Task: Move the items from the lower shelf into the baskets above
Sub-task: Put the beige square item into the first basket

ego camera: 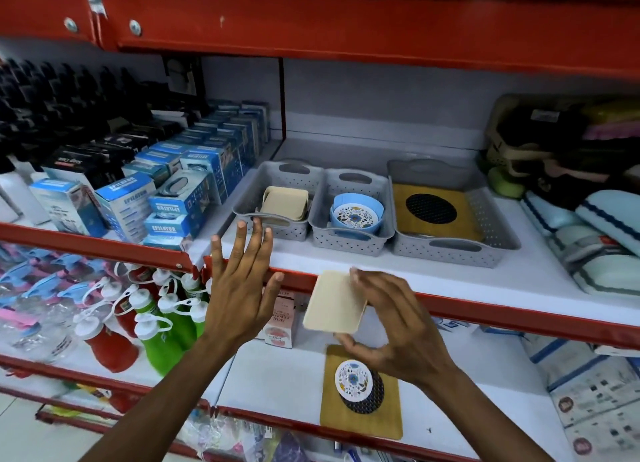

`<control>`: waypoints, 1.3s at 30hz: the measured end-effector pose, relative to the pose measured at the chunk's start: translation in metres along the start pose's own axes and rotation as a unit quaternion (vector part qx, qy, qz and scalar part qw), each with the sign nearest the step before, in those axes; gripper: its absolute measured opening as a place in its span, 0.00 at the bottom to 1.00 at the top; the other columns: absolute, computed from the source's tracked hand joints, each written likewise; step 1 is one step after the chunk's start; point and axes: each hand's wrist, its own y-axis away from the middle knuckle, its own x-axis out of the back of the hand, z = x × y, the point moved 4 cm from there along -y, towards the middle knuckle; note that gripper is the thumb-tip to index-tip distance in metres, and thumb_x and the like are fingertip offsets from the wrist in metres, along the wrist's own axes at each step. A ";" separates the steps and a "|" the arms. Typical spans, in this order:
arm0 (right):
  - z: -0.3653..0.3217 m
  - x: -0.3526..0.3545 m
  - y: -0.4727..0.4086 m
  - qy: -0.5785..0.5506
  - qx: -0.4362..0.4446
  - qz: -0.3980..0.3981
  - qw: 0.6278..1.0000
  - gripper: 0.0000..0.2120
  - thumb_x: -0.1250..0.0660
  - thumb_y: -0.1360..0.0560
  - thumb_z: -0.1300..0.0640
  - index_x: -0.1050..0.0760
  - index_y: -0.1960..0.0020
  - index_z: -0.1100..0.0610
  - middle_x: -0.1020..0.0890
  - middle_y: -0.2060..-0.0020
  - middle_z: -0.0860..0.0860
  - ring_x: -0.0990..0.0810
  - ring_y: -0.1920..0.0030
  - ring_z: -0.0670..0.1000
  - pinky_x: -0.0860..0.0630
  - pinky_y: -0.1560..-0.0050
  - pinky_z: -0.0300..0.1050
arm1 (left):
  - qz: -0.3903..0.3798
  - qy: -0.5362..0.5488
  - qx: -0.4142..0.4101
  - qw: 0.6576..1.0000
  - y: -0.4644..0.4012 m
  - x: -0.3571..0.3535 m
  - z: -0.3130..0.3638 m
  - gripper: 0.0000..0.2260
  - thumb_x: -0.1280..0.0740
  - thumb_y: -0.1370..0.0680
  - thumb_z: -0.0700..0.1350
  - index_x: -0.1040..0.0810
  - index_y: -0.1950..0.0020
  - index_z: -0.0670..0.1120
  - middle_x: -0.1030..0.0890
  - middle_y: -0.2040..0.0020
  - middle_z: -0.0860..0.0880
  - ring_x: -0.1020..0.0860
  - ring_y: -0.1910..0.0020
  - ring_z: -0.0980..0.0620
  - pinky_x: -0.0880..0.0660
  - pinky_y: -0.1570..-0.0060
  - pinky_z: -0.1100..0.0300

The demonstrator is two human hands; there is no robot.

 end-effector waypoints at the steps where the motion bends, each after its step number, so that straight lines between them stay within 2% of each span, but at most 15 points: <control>1: 0.001 0.007 -0.014 -0.001 -0.025 0.006 1.000 0.38 0.23 0.29 0.46 0.32 0.28 0.64 0.22 0.32 0.60 0.26 0.34 0.56 0.31 0.28 0.44 | -0.001 -0.001 -0.001 1.000 0.000 -0.001 0.000 0.30 0.53 0.15 0.58 0.47 0.16 0.46 0.48 0.15 0.48 0.51 0.15 0.46 0.57 0.18 0.36; 5: 0.017 0.021 -0.062 -0.036 -0.166 -0.015 0.985 0.43 0.21 0.32 0.44 0.34 0.25 0.60 0.24 0.32 0.55 0.28 0.35 0.52 0.27 0.37 0.43 | 0.007 0.010 -0.007 1.000 0.000 -0.001 0.000 0.30 0.52 0.16 0.58 0.47 0.16 0.46 0.50 0.14 0.49 0.50 0.15 0.46 0.55 0.18 0.36; 7: 0.027 0.017 -0.080 -0.071 -0.231 -0.042 0.970 0.47 0.19 0.34 0.45 0.36 0.23 0.56 0.24 0.31 0.52 0.28 0.35 0.49 0.29 0.39 0.40 | 0.006 0.013 -0.007 1.000 0.001 -0.001 0.000 0.30 0.53 0.15 0.58 0.46 0.16 0.46 0.51 0.14 0.50 0.49 0.15 0.46 0.57 0.17 0.37; 9: 0.037 0.011 -0.099 -0.077 -0.254 -0.069 0.962 0.48 0.18 0.36 0.44 0.38 0.22 0.53 0.23 0.32 0.50 0.27 0.35 0.49 0.31 0.40 0.36 | 0.001 0.017 -0.006 1.000 0.002 -0.001 0.000 0.30 0.53 0.15 0.59 0.47 0.16 0.46 0.51 0.14 0.51 0.49 0.15 0.46 0.58 0.17 0.38; 12: 0.050 -0.006 -0.132 -0.075 -0.263 -0.106 0.956 0.49 0.18 0.36 0.44 0.38 0.22 0.52 0.23 0.32 0.51 0.27 0.33 0.52 0.33 0.41 0.37 | -0.001 0.022 0.000 1.000 0.000 0.000 0.001 0.30 0.53 0.15 0.59 0.47 0.16 0.47 0.52 0.14 0.52 0.50 0.15 0.47 0.60 0.17 0.41; 15: 0.060 -0.032 -0.170 -0.070 -0.261 -0.171 0.947 0.48 0.18 0.36 0.44 0.37 0.23 0.54 0.23 0.30 0.52 0.26 0.32 0.55 0.26 0.35 0.47 | -0.001 0.031 0.004 1.000 -0.001 0.000 0.001 0.30 0.52 0.16 0.59 0.46 0.16 0.47 0.51 0.14 0.52 0.50 0.15 0.48 0.62 0.17 0.41; 17: 0.065 -0.049 -0.191 -0.058 -0.245 -0.207 0.945 0.46 0.18 0.36 0.43 0.34 0.24 0.55 0.22 0.31 0.54 0.23 0.34 0.56 0.23 0.39 0.50 | -0.003 0.035 0.006 0.999 -0.001 -0.001 0.001 0.30 0.51 0.16 0.59 0.47 0.16 0.48 0.51 0.14 0.52 0.50 0.15 0.48 0.62 0.17 0.42; 20: 0.070 -0.075 -0.213 -0.048 -0.224 -0.274 0.934 0.41 0.18 0.35 0.43 0.29 0.29 0.58 0.21 0.33 0.55 0.21 0.39 0.56 0.21 0.45 0.50 | -0.006 0.043 0.009 0.999 -0.001 -0.002 0.000 0.30 0.51 0.16 0.60 0.47 0.16 0.48 0.49 0.14 0.52 0.50 0.15 0.48 0.62 0.17 0.42; 23: 0.075 -0.096 -0.225 -0.033 -0.211 -0.341 0.915 0.41 0.18 0.34 0.45 0.30 0.28 0.58 0.19 0.36 0.56 0.20 0.42 0.55 0.21 0.44 0.51 | -0.005 0.051 0.007 0.999 -0.002 -0.002 0.000 0.31 0.51 0.16 0.60 0.47 0.16 0.48 0.48 0.14 0.51 0.49 0.15 0.47 0.59 0.17 0.40; 26: 0.079 -0.110 -0.229 -0.039 -0.197 -0.388 0.900 0.38 0.18 0.33 0.47 0.27 0.28 0.59 0.21 0.32 0.56 0.23 0.47 0.51 0.28 0.50 0.41 | 0.000 0.056 0.008 0.998 -0.003 -0.002 0.001 0.31 0.51 0.16 0.60 0.47 0.16 0.48 0.47 0.14 0.51 0.49 0.15 0.47 0.56 0.19 0.37; 29: 0.082 -0.114 -0.229 -0.050 -0.199 -0.403 0.892 0.40 0.18 0.31 0.50 0.30 0.25 0.60 0.26 0.26 0.56 0.22 0.36 0.54 0.30 0.45 0.39 | 0.011 0.056 0.010 0.998 -0.004 -0.001 0.001 0.31 0.50 0.16 0.60 0.47 0.16 0.48 0.48 0.14 0.51 0.49 0.15 0.47 0.55 0.19 0.36; 32: 0.077 -0.107 -0.226 -0.076 -0.208 -0.405 0.887 0.47 0.19 0.30 0.54 0.42 0.19 0.58 0.28 0.25 0.57 0.27 0.27 0.55 0.30 0.30 0.43 | 0.019 0.058 0.007 0.998 -0.003 0.000 0.002 0.31 0.50 0.16 0.60 0.46 0.16 0.48 0.47 0.14 0.52 0.49 0.15 0.47 0.55 0.19 0.36; 35: 0.067 -0.088 -0.218 -0.042 -0.168 -0.368 0.914 0.48 0.23 0.26 0.47 0.48 0.17 0.55 0.35 0.21 0.57 0.33 0.24 0.58 0.34 0.24 0.52 | 0.022 0.052 0.009 0.998 -0.003 0.001 0.001 0.31 0.50 0.16 0.61 0.46 0.16 0.48 0.47 0.14 0.51 0.48 0.15 0.47 0.56 0.18 0.37; 37: 0.058 -0.070 -0.204 0.008 -0.133 -0.324 0.937 0.47 0.31 0.22 0.39 0.56 0.16 0.53 0.48 0.17 0.54 0.47 0.18 0.57 0.51 0.19 0.55 | 0.019 0.054 0.013 0.998 -0.003 0.000 0.000 0.31 0.50 0.16 0.61 0.46 0.16 0.48 0.46 0.14 0.51 0.48 0.15 0.47 0.57 0.18 0.38; 39: 0.049 -0.052 -0.180 0.067 -0.102 -0.291 0.949 0.47 0.40 0.21 0.32 0.66 0.18 0.49 0.63 0.18 0.51 0.64 0.18 0.54 0.68 0.21 0.54 | 0.020 0.055 0.015 0.998 -0.003 -0.001 -0.001 0.31 0.50 0.17 0.61 0.46 0.16 0.48 0.46 0.14 0.51 0.48 0.15 0.47 0.59 0.17 0.40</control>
